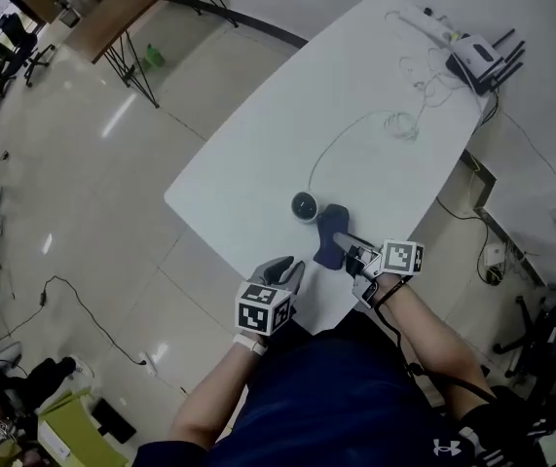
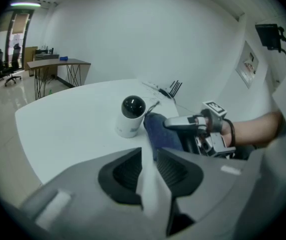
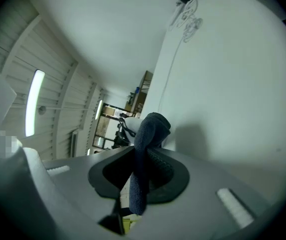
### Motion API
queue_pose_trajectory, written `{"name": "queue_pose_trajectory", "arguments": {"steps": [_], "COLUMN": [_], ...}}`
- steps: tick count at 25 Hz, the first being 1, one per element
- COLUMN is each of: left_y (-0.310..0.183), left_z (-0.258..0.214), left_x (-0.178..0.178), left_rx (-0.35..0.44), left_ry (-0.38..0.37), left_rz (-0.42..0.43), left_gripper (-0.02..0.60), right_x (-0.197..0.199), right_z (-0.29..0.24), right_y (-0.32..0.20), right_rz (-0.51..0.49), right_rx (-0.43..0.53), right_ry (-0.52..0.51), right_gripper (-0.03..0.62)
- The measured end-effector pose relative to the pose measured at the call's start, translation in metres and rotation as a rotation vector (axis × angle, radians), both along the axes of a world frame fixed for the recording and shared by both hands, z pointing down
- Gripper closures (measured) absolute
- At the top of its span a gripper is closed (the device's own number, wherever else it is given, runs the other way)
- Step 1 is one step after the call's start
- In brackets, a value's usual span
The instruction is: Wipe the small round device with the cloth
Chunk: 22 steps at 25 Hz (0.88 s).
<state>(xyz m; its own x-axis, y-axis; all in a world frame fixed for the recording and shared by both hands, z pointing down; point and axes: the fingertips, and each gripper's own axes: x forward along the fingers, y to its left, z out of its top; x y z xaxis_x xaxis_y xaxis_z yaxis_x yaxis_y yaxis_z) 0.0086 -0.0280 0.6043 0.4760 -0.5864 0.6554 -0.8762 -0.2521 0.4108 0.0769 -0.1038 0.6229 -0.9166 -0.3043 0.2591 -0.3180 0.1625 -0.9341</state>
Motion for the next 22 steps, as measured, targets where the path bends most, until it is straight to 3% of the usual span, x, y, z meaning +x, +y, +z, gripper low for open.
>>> {"name": "queue_pose_trajectory", "arguments": {"steps": [3,7,14,18,22], "left_y": [0.003,0.005,0.026,0.026,0.033], "left_z": [0.002,-0.001,-0.001,-0.007,-0.005], "left_x": [-0.009,-0.023,-0.044,-0.061,-0.079], "left_rx": [-0.002,0.017,0.005,0.021,0.019], "left_ry": [0.020,0.006,0.009,-0.009,-0.022], "left_rz": [0.015,0.034,0.075,0.073,0.074], "left_gripper": [0.491,0.491,0.491,0.491,0.491], "right_x": [0.005,-0.015,-0.066,-0.099,-0.117], "right_z": [0.026,0.034,0.032,0.022,0.018], "right_y": [-0.002,-0.003,0.029,0.041,0.036], "right_rz": [0.077,0.069,0.025,-0.062,-0.104], "right_rx": [-0.064,-0.074,-0.114,-0.078,-0.014], "right_ry": [0.095,0.145,0.113,0.088,0.138], "right_gripper": [0.528,0.528,0.528,0.528,0.528]}}
